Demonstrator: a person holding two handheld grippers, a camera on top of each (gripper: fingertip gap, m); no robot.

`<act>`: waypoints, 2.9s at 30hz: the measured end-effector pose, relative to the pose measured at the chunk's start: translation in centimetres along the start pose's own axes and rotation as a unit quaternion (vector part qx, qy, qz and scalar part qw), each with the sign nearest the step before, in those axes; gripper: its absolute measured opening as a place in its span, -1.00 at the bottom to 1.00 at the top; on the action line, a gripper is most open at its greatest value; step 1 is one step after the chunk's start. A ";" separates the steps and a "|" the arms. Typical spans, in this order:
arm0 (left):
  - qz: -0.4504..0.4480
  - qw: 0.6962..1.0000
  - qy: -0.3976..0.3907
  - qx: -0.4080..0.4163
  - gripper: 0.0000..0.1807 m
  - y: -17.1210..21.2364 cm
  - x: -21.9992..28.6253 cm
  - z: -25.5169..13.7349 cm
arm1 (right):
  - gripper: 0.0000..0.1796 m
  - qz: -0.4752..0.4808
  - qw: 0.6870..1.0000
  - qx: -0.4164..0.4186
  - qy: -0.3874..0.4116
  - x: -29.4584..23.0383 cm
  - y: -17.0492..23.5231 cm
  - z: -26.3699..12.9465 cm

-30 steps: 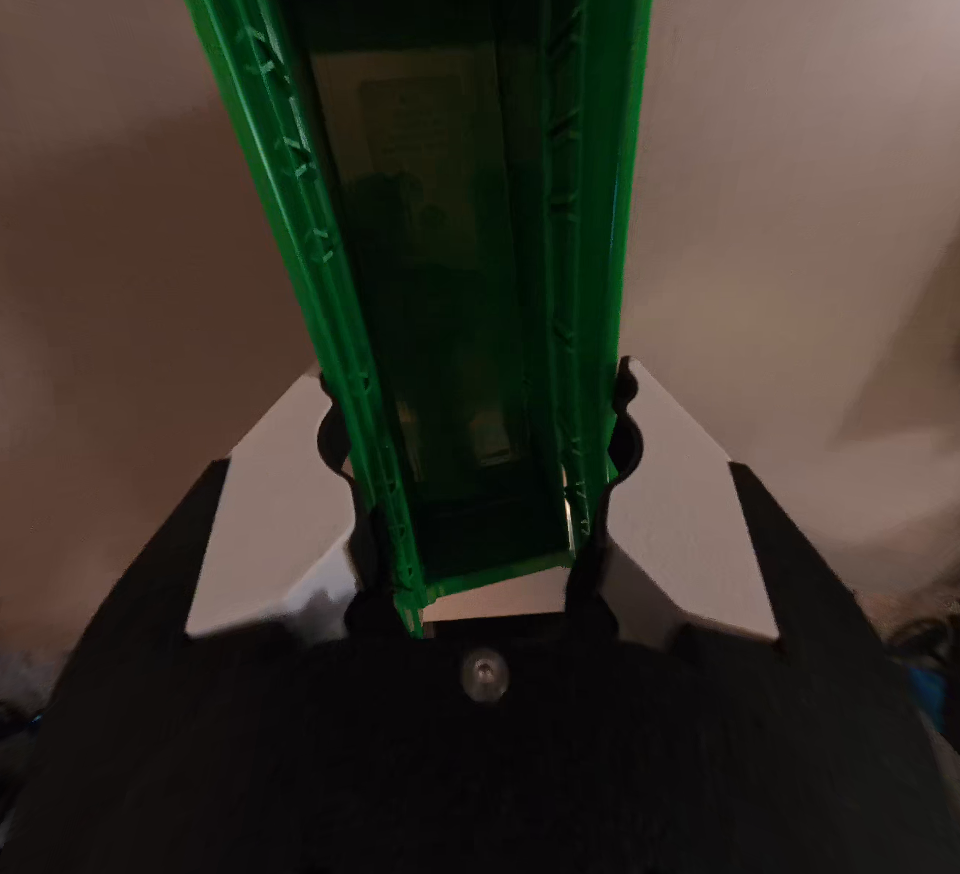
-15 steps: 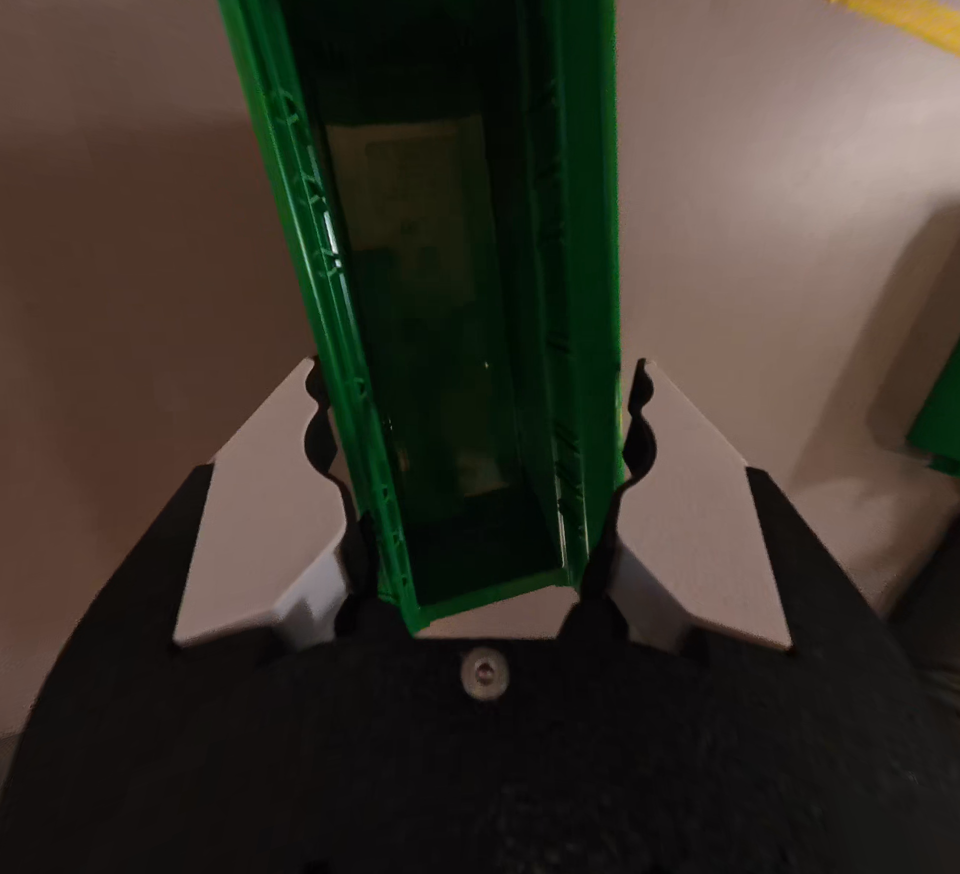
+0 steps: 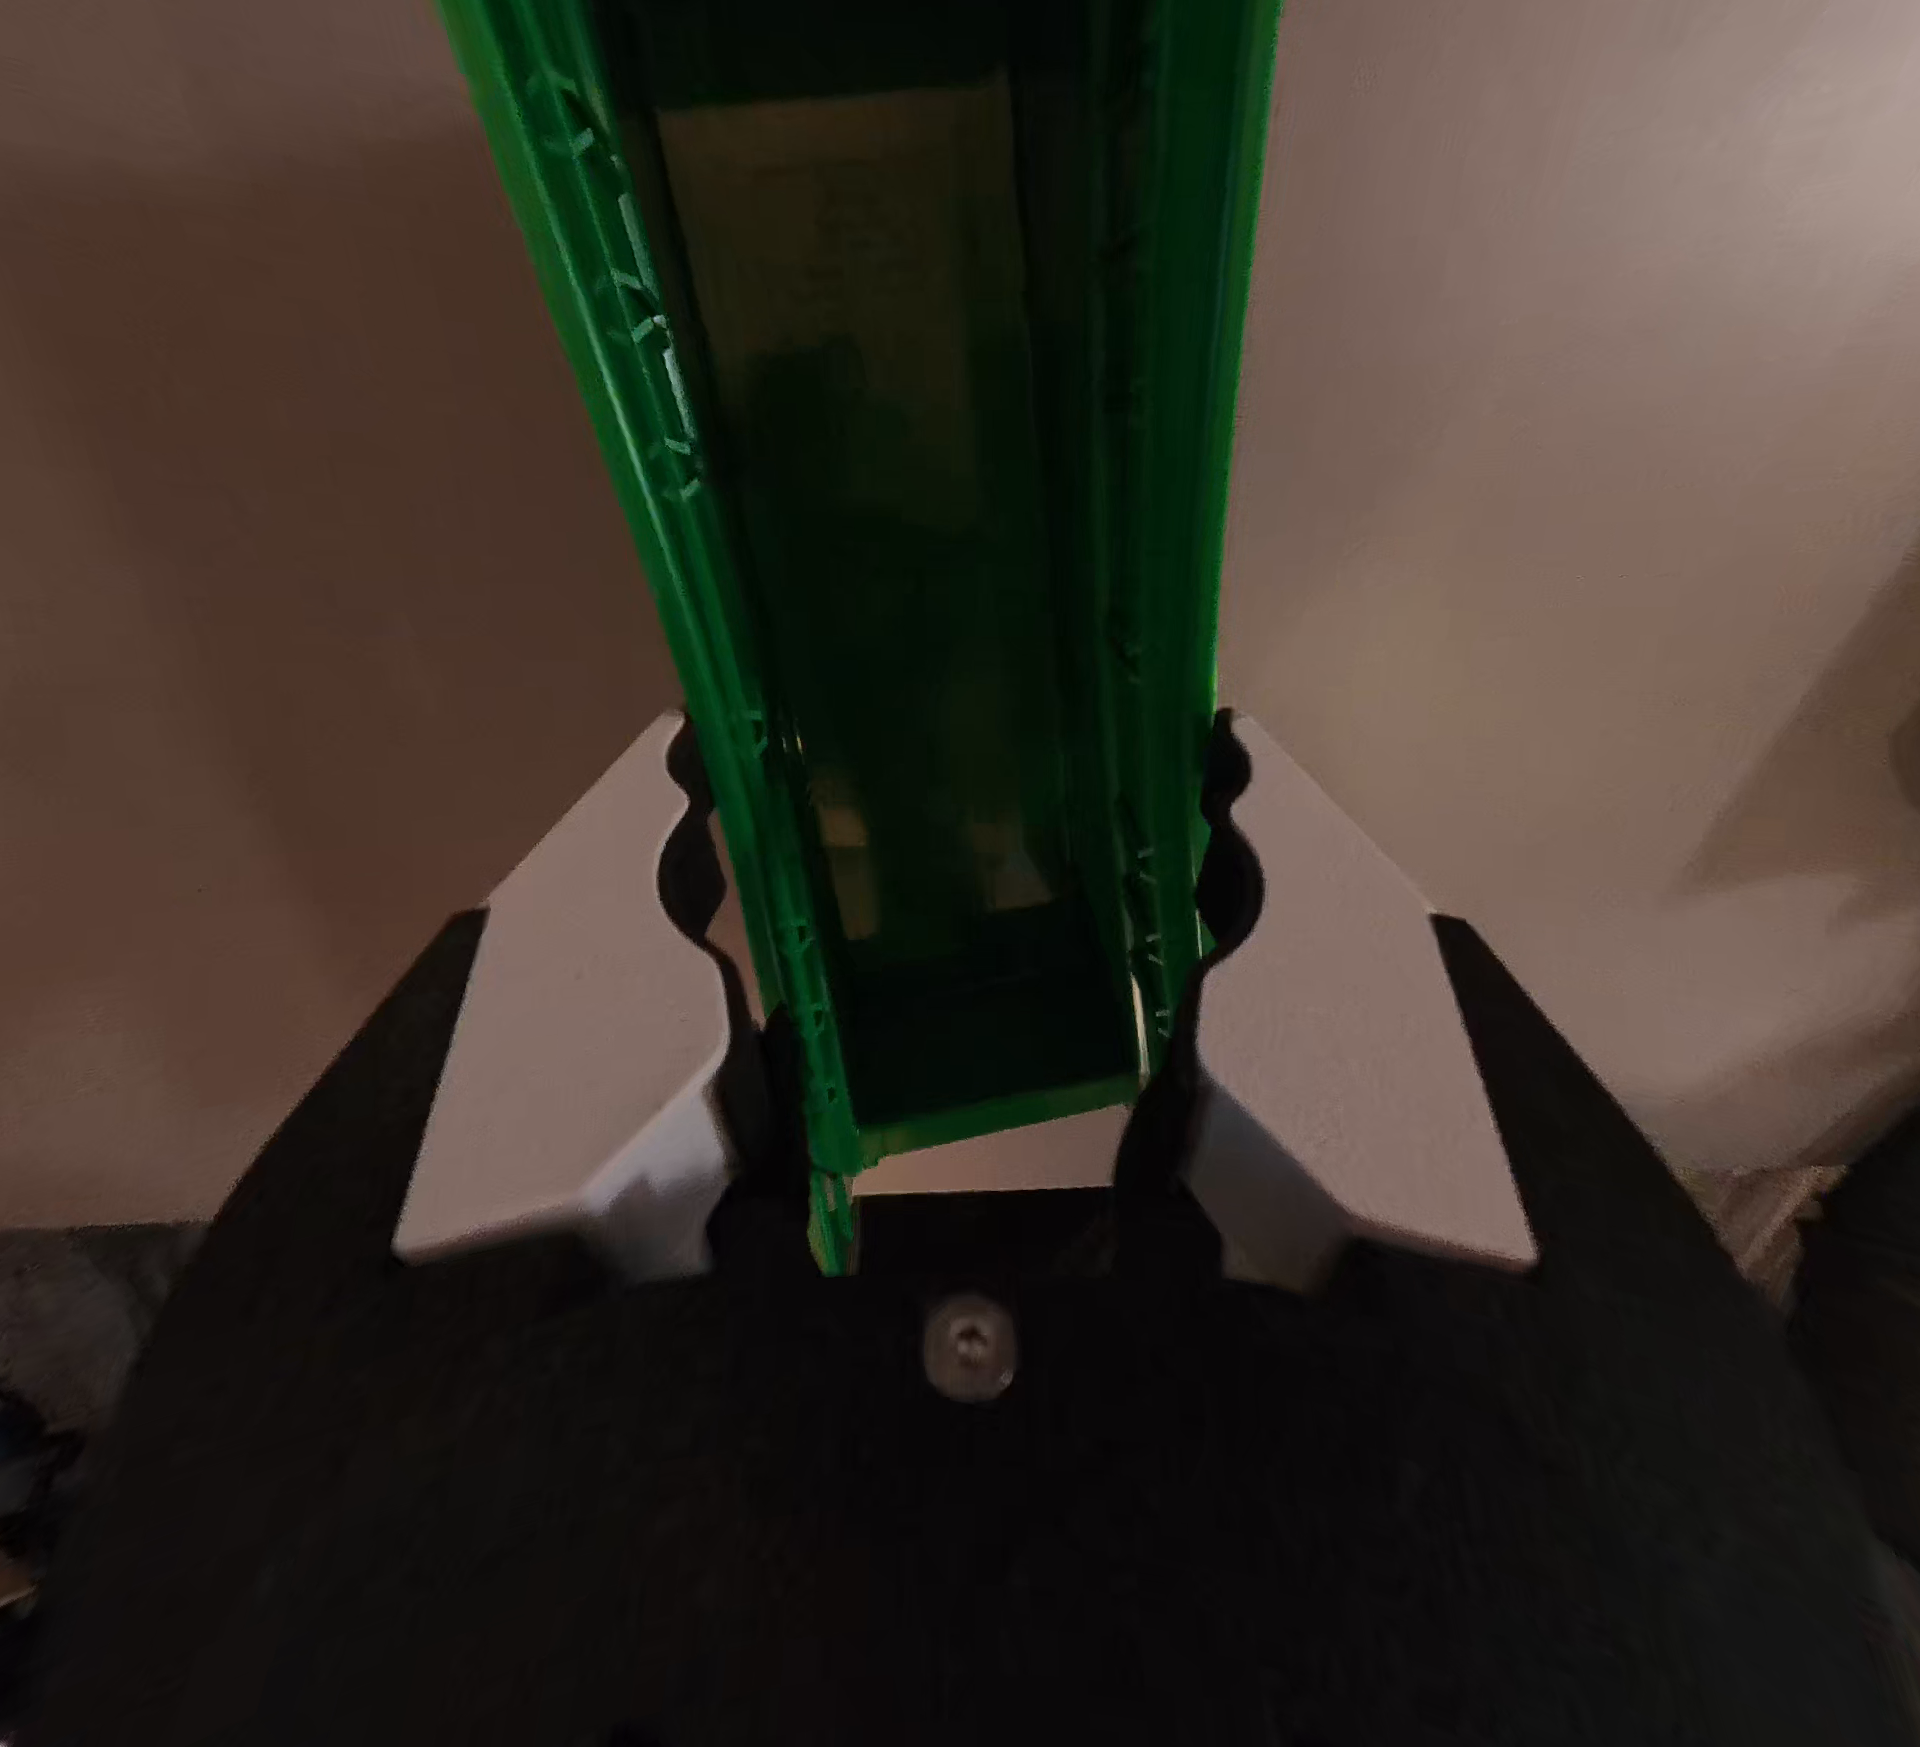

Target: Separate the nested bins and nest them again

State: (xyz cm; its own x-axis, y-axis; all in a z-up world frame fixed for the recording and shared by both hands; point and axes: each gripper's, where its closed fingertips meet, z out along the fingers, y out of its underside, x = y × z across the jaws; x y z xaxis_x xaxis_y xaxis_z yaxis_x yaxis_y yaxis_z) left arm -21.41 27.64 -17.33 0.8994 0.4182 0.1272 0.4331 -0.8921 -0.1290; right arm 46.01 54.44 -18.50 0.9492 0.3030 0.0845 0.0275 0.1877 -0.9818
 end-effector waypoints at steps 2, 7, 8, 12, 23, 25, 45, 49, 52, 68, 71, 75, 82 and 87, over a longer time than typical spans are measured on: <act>0.001 1.000 -0.029 0.002 0.03 0.0 -0.9 -0.2 | 0.09 0.001 1.000 -0.001 0.000 0.0 0.0 0.0; -0.001 1.000 -0.014 0.005 0.03 0.2 -1.7 -0.7 | 0.09 0.004 1.000 -0.001 0.001 0.1 0.0 0.0; -0.010 1.000 -0.005 0.011 0.03 0.0 -1.7 -0.9 | 0.09 0.005 1.000 -0.002 0.001 0.1 0.0 0.1; 0.000 1.000 0.018 0.017 0.04 0.0 -1.5 -1.5 | 0.09 0.006 1.000 -0.002 0.001 0.1 0.1 0.1; 0.145 0.989 0.024 -0.012 0.09 1.5 0.1 -1.0 | 0.09 0.022 1.000 -0.001 0.004 0.5 0.1 0.0; 0.146 0.988 0.051 -0.020 0.10 2.0 0.7 -0.5 | 0.09 0.025 1.000 -0.001 0.004 0.6 0.1 0.1; 0.139 0.989 -0.053 -0.028 0.27 2.7 0.6 0.9 | 0.09 0.041 0.999 0.001 0.007 1.0 0.1 0.1; 0.146 0.987 -0.062 -0.037 0.03 3.2 0.5 0.3 | 0.09 0.043 0.999 0.002 0.007 1.0 0.1 0.0; 0.154 0.985 -0.079 -0.028 0.00 3.1 0.0 -0.3 | 0.09 0.044 0.999 0.001 0.006 1.0 0.1 0.1; 0.168 0.975 -0.044 0.136 0.01 -0.3 3.7 -10.7 | 0.09 0.045 0.999 0.001 0.007 1.0 0.1 0.1; 0.203 0.966 -0.003 0.163 0.02 -1.3 9.0 -12.2 | 0.09 0.042 0.999 -0.001 0.003 0.7 0.1 0.3; 0.273 0.948 0.052 0.158 0.03 -2.3 18.1 -10.5 | 0.09 0.034 0.999 -0.002 -0.002 0.4 0.1 0.3; 0.387 0.911 0.108 0.090 0.03 -0.4 31.4 -1.1 | 0.09 0.033 0.999 0.002 -0.004 0.2 0.0 0.2; 0.404 0.904 0.117 0.073 0.05 0.2 35.9 5.1 | 0.09 0.013 1.000 -0.001 -0.013 -0.4 0.1 0.4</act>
State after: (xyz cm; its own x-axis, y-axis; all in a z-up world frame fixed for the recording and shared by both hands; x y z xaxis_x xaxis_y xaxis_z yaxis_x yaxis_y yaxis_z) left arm 11.28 43.33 -17.83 0.8959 -0.4229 0.1358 -0.3410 -0.8508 -0.3998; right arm 45.49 54.69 -18.53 0.9411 0.3321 0.0630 0.0035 0.1769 -0.9842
